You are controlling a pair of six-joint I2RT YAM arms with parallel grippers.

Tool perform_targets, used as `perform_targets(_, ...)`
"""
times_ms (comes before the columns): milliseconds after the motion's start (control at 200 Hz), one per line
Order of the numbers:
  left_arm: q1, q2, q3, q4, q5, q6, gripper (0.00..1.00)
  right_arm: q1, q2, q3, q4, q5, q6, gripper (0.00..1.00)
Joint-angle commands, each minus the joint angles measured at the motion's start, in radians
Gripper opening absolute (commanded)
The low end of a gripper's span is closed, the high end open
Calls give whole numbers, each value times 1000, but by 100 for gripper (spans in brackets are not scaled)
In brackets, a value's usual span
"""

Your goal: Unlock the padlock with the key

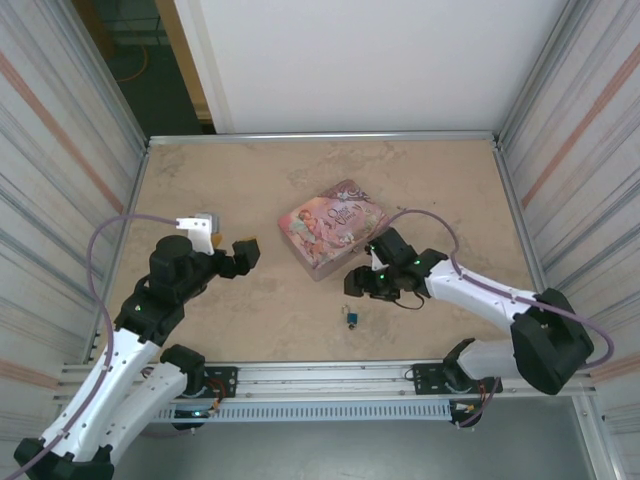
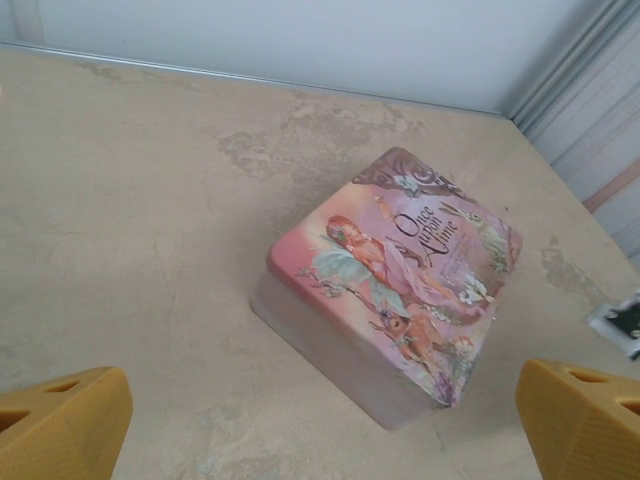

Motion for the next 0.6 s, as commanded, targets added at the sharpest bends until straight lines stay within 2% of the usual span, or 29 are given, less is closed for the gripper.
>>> perform_targets(0,14,-5,36,3,-37,-9,99,-32,-67,-12,-63,40,-34,68)
perform_targets(271,59,3,45,36,-76,20,99,-133,-220,-19,-49,47,-64,80)
perform_targets(526,73,25,56,49,-227,57,99,-284,-363,-33,0,34,-108,100)
perform_targets(596,80,33,61,51,-257,67,99,-319,-387,-33,5,39,-129,99)
